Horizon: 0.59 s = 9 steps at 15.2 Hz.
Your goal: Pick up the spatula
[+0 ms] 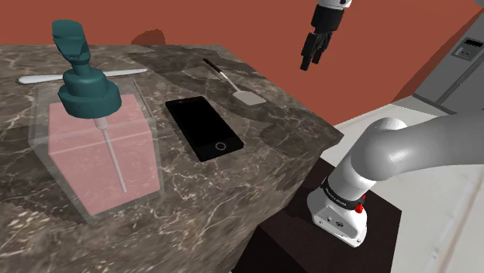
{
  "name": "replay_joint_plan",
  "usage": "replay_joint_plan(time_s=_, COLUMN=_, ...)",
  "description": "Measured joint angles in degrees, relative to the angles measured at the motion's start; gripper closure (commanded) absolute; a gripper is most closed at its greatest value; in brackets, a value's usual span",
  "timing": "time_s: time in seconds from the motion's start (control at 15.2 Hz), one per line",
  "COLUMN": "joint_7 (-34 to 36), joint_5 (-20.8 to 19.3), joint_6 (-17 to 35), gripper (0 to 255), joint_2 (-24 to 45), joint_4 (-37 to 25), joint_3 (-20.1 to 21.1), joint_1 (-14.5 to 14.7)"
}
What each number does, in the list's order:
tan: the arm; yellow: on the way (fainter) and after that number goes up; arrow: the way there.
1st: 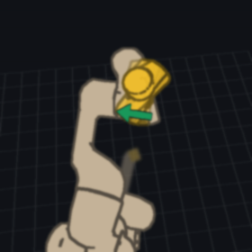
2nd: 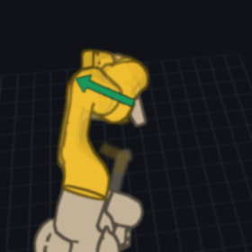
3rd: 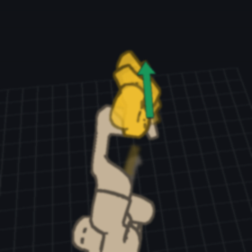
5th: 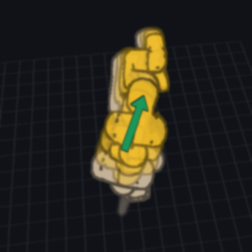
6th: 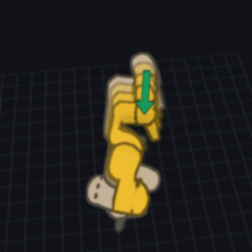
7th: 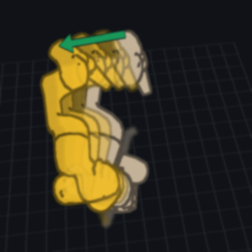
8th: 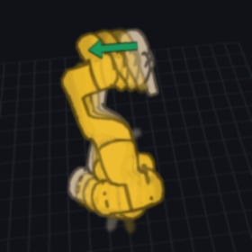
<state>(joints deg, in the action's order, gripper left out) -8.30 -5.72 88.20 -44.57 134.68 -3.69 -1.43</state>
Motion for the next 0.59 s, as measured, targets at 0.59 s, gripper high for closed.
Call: replay_joint_plan(time_s=0.59, joint_7=13.93, joint_5=6.83, joint_6=3.80, gripper=0, joint_2=4.13, joint_4=-1.89, joint_3=8.70, joint_1=1.39)
